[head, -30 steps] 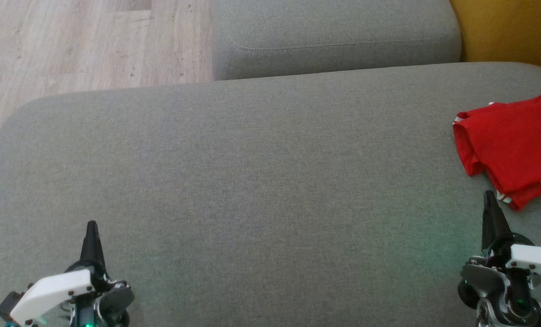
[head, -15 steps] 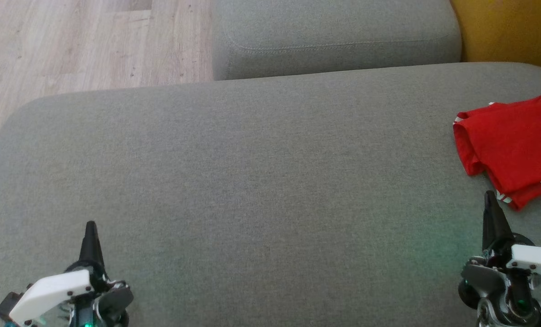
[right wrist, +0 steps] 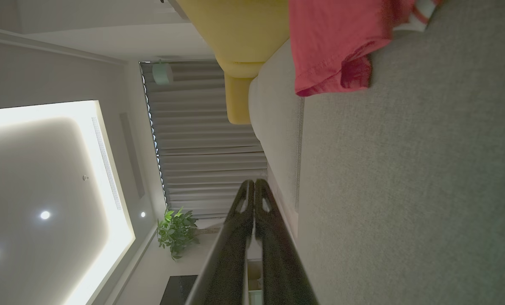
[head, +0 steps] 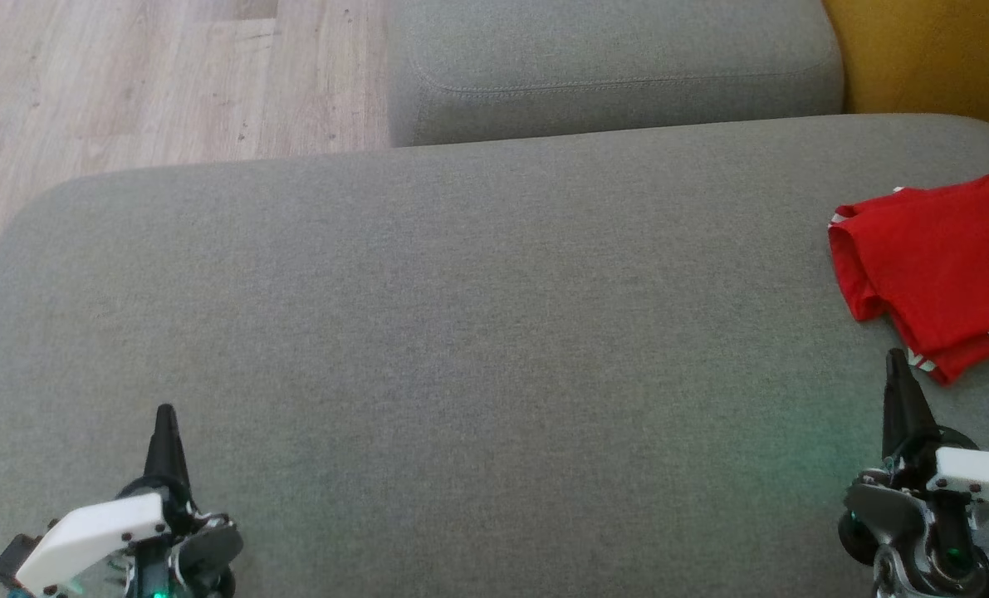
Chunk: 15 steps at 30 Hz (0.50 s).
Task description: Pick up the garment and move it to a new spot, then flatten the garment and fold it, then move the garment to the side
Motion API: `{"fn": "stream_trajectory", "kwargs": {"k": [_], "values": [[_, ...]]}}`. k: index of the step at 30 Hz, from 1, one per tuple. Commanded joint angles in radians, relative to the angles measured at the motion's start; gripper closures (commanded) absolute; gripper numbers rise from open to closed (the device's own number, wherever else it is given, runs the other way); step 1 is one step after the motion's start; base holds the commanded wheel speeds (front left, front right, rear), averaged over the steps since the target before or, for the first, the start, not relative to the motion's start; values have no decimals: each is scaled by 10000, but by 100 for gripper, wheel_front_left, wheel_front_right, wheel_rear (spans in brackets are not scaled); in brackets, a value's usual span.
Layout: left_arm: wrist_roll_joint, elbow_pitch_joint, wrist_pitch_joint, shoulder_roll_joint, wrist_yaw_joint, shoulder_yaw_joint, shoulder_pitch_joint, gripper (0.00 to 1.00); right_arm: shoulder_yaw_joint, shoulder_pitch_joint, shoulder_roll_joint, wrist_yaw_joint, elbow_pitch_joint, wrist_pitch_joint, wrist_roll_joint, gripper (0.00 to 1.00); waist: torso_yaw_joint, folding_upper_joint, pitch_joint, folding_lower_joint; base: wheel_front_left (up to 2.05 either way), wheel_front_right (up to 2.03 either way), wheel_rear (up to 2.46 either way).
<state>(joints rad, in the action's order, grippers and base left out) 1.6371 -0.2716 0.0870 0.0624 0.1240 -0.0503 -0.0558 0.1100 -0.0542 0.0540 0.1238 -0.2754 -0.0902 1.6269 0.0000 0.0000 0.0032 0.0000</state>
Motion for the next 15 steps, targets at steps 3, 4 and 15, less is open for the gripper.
{"fn": "stream_trajectory", "kwargs": {"k": [3,4,15], "values": [[-67,276,52,69,67,-372,-499,100,-158,-518,107,69,318,-72,-20,100,0,0,0,0,0,0,0],[-70,276,55,66,67,-376,-499,100,-156,-519,105,69,318,-74,-22,100,0,0,0,0,0,0,0],[-99,275,83,42,67,-410,-502,100,-128,-521,85,69,316,-96,-45,100,0,0,0,0,0,0,0]]}}
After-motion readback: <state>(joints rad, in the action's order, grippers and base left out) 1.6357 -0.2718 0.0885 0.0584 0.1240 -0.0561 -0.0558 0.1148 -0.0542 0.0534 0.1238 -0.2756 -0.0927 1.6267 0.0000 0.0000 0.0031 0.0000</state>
